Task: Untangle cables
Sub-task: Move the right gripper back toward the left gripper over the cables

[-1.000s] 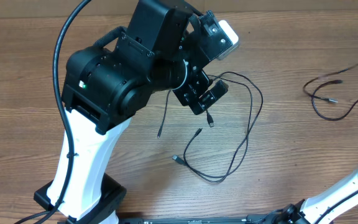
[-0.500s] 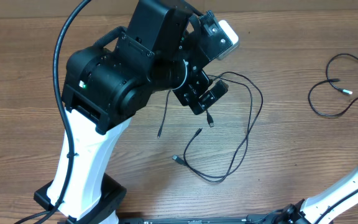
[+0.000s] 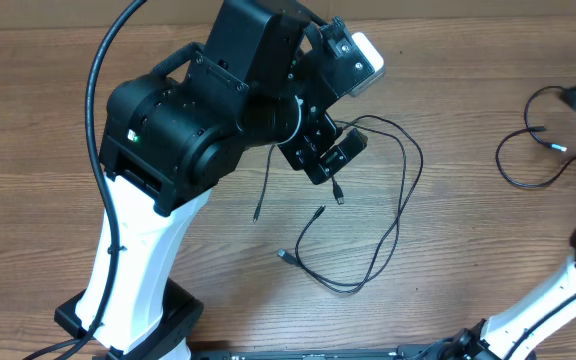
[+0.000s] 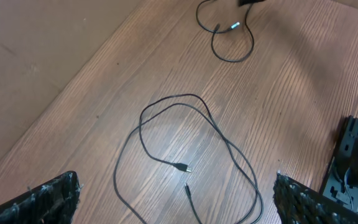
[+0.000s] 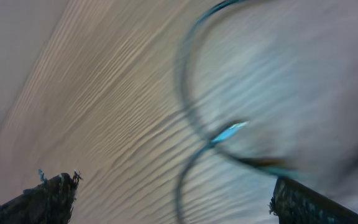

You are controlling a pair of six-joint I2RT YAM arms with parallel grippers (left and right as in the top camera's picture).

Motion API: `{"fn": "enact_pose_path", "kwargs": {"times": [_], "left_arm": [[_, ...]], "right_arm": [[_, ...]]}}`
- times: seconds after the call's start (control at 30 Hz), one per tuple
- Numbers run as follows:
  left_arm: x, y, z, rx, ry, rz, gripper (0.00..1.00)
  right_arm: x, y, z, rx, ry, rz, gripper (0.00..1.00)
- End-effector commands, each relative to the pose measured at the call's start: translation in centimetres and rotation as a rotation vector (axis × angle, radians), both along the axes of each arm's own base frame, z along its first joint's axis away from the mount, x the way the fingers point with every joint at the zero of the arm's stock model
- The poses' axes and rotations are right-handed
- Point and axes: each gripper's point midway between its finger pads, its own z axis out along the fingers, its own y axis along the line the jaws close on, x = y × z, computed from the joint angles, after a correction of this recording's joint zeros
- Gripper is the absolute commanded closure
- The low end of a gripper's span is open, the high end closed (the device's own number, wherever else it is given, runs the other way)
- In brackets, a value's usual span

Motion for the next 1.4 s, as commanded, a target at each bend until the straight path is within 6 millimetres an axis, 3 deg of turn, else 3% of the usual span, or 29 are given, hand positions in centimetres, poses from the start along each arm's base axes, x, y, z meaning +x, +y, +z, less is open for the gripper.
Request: {"fn": "enact_pose_path", "kwargs": {"times": [0.0,0.23,0.43,0.6,0.73,1.0,1.37], "left_arm": [[0.2,-0.2,-0.2,0.01,-0.005,-0.008,0.0],[0.2,-0.2,-0.2,0.01,-0.005,-0.008,0.01],[0.2,-0.2,-0.2,0.01,-0.005,-0.008,0.01],[0.2,-0.2,-0.2,0.01,-0.005,-0.008,0.01],[0.2,-0.2,-0.2,0.01,-0.005,-0.008,0.01],[0.2,-0.2,-0.2,0.01,-0.005,-0.008,0.01],[0.2,-0.2,-0.2,0.01,-0.005,-0.008,0.0]], "right_arm": [[2.1,5.7,0.1,-0.002,-0.045,0.218,0.0],[2.5,15.4,-0.2,0.008,-0.033,0.542,0.0],[2.0,21.5,-0.5,0.023,-0.003,0.699,0.0],[-0.3,27.1,1.2,0.148,-0.071,0.909,0.0],[-2.4,28.5,1.8,0.192,-0.056,0.993,0.0],[-3.4,29.4,4.5,0.228,-0.111,1.019,0.0],[-5.8,32.1,2.8,0.151,0.054,1.135,0.0]]}}
